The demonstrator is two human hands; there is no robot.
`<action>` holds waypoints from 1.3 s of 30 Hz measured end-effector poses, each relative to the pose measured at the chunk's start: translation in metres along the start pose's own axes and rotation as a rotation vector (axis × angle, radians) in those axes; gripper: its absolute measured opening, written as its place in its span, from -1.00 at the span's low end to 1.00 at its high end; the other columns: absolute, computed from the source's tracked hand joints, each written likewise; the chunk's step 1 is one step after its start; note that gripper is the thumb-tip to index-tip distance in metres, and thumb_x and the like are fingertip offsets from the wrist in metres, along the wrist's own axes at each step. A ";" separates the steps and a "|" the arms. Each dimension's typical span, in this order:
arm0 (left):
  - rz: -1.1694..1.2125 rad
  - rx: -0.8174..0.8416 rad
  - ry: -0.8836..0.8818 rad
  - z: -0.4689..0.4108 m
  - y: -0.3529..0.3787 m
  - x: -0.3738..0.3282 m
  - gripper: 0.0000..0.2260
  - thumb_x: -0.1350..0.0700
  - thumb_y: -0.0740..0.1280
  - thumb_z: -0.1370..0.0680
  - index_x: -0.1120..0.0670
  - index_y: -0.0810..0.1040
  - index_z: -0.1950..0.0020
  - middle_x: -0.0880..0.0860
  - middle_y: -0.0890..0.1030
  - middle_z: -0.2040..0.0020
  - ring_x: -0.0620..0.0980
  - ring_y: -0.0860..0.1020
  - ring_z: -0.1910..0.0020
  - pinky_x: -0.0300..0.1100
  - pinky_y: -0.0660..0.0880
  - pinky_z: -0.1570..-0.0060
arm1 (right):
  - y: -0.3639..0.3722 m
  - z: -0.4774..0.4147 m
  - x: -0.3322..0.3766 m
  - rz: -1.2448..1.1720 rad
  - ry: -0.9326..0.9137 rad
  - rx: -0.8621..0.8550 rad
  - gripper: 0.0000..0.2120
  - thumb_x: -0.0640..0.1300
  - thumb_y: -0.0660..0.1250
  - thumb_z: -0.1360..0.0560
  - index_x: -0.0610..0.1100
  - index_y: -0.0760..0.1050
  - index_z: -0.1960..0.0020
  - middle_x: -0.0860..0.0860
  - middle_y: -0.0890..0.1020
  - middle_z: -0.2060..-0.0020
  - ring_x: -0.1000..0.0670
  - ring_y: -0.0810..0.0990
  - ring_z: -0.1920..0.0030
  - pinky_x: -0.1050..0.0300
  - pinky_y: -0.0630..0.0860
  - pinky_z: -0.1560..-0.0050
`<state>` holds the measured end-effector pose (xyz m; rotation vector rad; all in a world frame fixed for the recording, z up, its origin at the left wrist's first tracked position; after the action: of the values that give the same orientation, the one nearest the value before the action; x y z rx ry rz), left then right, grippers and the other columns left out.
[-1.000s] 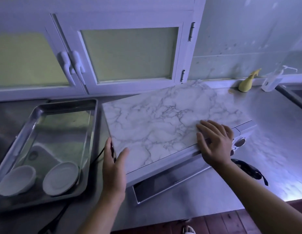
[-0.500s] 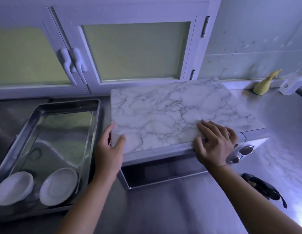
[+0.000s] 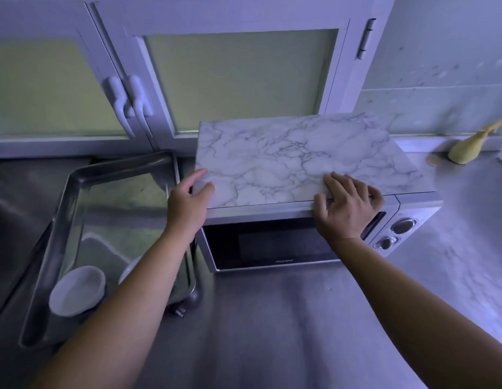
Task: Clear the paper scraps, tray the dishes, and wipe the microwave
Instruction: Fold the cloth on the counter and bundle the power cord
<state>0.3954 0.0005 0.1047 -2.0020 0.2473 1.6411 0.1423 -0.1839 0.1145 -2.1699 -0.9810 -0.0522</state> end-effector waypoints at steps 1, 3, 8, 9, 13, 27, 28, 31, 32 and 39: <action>0.003 -0.001 -0.004 -0.001 0.000 0.002 -0.69 0.05 0.40 -0.52 -0.08 0.63 -0.26 -0.14 0.59 -0.30 -0.24 0.50 -0.28 -0.40 0.40 -0.25 | 0.000 0.000 0.000 0.000 -0.005 -0.006 -0.71 -0.09 0.28 -0.39 -0.04 0.69 -0.02 0.08 0.72 -0.02 -0.05 0.63 -0.08 -0.18 0.36 -0.19; 0.015 -0.006 -0.010 -0.002 0.000 0.004 -0.70 0.04 0.40 -0.50 -0.11 0.64 -0.23 -0.15 0.59 -0.29 -0.25 0.50 -0.28 -0.46 0.38 -0.22 | 0.000 -0.001 -0.001 -0.005 -0.001 0.000 -0.71 -0.08 0.26 -0.40 -0.03 0.69 -0.02 0.07 0.72 -0.01 -0.05 0.63 -0.08 -0.18 0.37 -0.19; 0.031 -0.016 -0.022 -0.001 0.001 0.000 -0.71 0.09 0.39 -0.52 -0.03 0.64 -0.24 -0.15 0.62 -0.22 -0.27 0.53 -0.20 -0.61 0.37 -0.07 | -0.003 -0.001 0.001 -0.018 0.038 0.131 -0.66 -0.03 0.20 -0.43 -0.04 0.66 -0.08 0.07 0.70 -0.07 -0.07 0.58 -0.15 -0.21 0.32 -0.25; 0.072 -0.059 -0.044 0.001 -0.001 -0.001 -0.73 0.11 0.39 -0.53 0.00 0.65 -0.23 -0.14 0.64 -0.16 -0.24 0.56 -0.16 -0.57 0.41 -0.04 | -0.004 -0.002 0.002 -0.030 0.046 0.180 -0.65 -0.01 0.18 -0.45 -0.04 0.65 -0.11 0.06 0.68 -0.10 -0.07 0.56 -0.19 -0.22 0.29 -0.28; 0.311 -0.364 -0.164 0.041 -0.024 0.004 -0.90 0.13 0.37 -0.53 0.01 0.69 0.06 -0.07 0.69 0.13 -0.07 0.63 0.06 -0.26 0.54 0.02 | -0.020 0.007 0.002 -0.254 0.016 0.218 -0.74 -0.14 0.31 -0.49 -0.13 0.64 -0.13 -0.03 0.65 -0.17 -0.15 0.49 -0.29 -0.22 0.23 -0.34; 0.486 -0.720 -0.940 0.258 -0.149 0.157 -0.85 0.17 0.22 -0.66 0.12 0.52 0.08 0.05 0.64 0.32 -0.03 0.60 0.39 -0.16 0.52 0.25 | 0.029 0.200 0.112 -0.867 0.329 1.435 -0.78 -0.17 0.38 -0.52 -0.09 0.62 -0.16 0.03 0.66 0.14 -0.03 0.64 0.09 0.04 0.55 0.00; 0.546 -0.719 -0.962 0.256 -0.156 0.164 -0.86 0.16 0.21 -0.66 0.14 0.51 0.05 0.07 0.65 0.28 -0.01 0.62 0.35 -0.14 0.55 0.24 | 0.035 0.207 0.122 -0.897 0.481 1.499 -0.69 -0.17 0.37 -0.53 -0.13 0.55 -0.27 0.00 0.64 0.11 -0.05 0.62 0.08 0.00 0.54 0.02; 0.704 -0.656 -0.970 0.236 -0.177 0.185 -0.71 0.10 0.20 -0.68 0.20 0.43 -0.35 0.17 0.53 -0.12 0.15 0.55 -0.13 -0.01 0.49 -0.21 | 0.055 0.224 0.155 -0.908 0.794 1.556 -0.47 -0.12 0.38 -0.54 -0.04 0.32 -0.47 -0.07 0.56 -0.13 -0.11 0.56 -0.11 -0.02 0.52 -0.02; 0.744 -0.642 -0.976 0.229 -0.186 0.191 -0.64 0.09 0.21 -0.67 0.20 0.37 -0.43 0.19 0.48 -0.22 0.18 0.49 -0.25 0.04 0.42 -0.34 | 0.062 0.229 0.165 -0.882 0.866 1.552 -0.45 -0.10 0.38 -0.54 0.00 0.29 -0.47 -0.07 0.51 -0.23 -0.13 0.53 -0.18 -0.05 0.51 -0.08; 0.920 -0.500 -1.031 0.185 -0.238 0.216 -0.67 0.09 0.23 -0.64 0.17 0.39 -0.38 0.19 0.42 -0.29 0.20 0.38 -0.42 0.15 0.32 -0.40 | 0.094 0.249 0.219 -0.817 1.265 1.292 -0.82 -0.21 0.32 -0.51 -0.15 0.48 -0.11 -0.15 0.51 -0.01 -0.10 0.55 0.10 0.04 0.52 0.19</action>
<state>0.3996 0.3353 -0.0544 -1.0239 0.4099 3.3322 0.2971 0.0743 -0.0536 -0.2478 -0.6587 -0.8016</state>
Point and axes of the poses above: each hand's wrist, its own z-axis away from the middle knuckle, its own y-axis out of the palm, x = y × z, the point moved 4 cm from there along -z, towards the middle knuckle
